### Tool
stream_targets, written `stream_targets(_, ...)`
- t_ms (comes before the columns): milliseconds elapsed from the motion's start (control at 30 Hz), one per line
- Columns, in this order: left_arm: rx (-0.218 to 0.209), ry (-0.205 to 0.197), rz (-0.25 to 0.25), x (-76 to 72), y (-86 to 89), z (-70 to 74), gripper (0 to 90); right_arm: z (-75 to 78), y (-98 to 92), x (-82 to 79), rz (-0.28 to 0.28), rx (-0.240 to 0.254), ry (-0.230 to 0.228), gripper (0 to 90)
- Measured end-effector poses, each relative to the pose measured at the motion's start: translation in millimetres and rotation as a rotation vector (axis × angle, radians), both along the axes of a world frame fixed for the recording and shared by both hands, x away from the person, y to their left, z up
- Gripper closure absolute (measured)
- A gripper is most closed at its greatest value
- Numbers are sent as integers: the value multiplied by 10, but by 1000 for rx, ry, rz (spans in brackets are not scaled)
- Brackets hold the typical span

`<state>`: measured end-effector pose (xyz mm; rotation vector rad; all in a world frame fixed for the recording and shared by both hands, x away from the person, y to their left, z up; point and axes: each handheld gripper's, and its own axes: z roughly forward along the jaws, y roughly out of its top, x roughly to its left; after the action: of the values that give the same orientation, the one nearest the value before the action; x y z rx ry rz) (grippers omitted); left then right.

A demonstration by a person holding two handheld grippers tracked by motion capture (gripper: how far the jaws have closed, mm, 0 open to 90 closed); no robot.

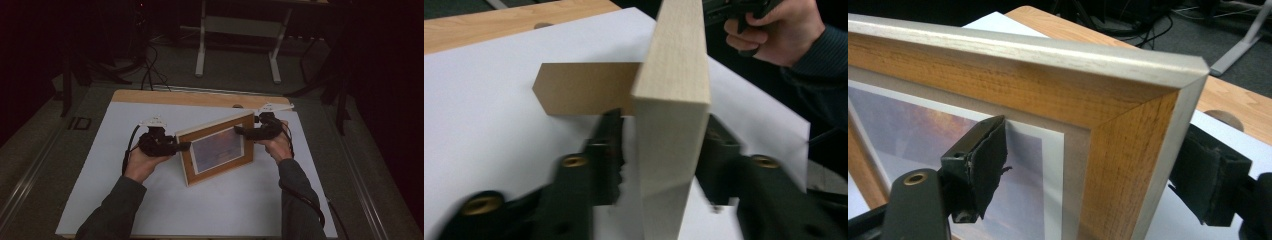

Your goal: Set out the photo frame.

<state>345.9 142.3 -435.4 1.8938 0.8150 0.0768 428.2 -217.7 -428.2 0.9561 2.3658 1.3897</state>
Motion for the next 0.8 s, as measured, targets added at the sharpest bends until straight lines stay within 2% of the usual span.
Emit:
stream_targets(100, 7, 3, 2, 1, -5, 9, 713, -13, -24, 4, 27, 21, 18, 258)
stream_targets(200, -3, 8, -5, 14, 2, 4, 716, -21, -31, 6, 30, 26, 25, 265)
stream_targets(367, 6, 4, 3, 52, 1, 13, 716, -4, -57, 7, 23, 24, 31, 295)
stream_targets(500, 36, -7, 24, 91, -12, 34, 712, -9, -86, -8, 8, 36, 29, 328)
stream_targets(800, 34, -10, 35, 145, -24, 31, 706, -6, -205, -46, 1, 68, 54, 415)
